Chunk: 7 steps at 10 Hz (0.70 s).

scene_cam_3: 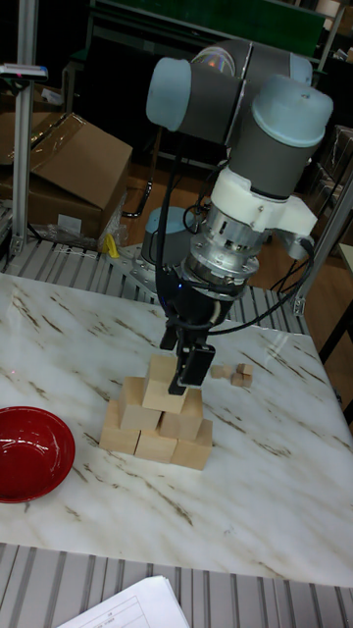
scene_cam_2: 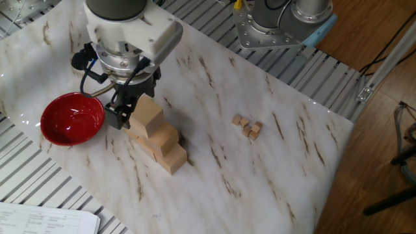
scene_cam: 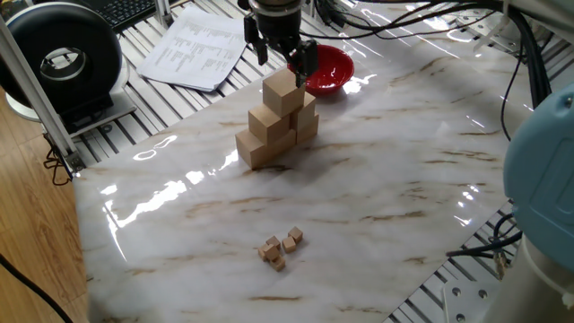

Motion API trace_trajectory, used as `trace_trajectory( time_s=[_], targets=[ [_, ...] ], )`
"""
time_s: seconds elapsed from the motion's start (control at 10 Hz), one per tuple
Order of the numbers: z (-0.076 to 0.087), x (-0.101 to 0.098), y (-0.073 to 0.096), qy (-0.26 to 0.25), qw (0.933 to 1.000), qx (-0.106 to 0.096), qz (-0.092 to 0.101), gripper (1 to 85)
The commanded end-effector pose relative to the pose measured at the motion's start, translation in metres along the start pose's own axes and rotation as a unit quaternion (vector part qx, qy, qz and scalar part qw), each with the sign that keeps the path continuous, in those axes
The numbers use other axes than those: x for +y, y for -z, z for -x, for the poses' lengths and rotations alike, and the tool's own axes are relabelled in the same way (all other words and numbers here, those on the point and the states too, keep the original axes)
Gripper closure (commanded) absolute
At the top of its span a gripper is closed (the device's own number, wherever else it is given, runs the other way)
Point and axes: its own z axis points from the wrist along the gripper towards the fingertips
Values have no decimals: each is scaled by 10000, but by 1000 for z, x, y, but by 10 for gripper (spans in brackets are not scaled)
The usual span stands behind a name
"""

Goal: Stack the blocks into a pyramid shape

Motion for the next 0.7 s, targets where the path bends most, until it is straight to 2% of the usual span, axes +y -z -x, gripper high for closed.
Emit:
trace_trajectory(
  time_s=[0.0,0.3,0.5,0.6],
  targets=[
    [10,-11,16,-221,9997,70,75,7],
    [28,-32,30,-703,9975,46,-22,17],
    [43,-46,40,-1123,9936,51,-86,27],
    [52,-60,45,-1288,9914,73,-209,40]
  ],
)
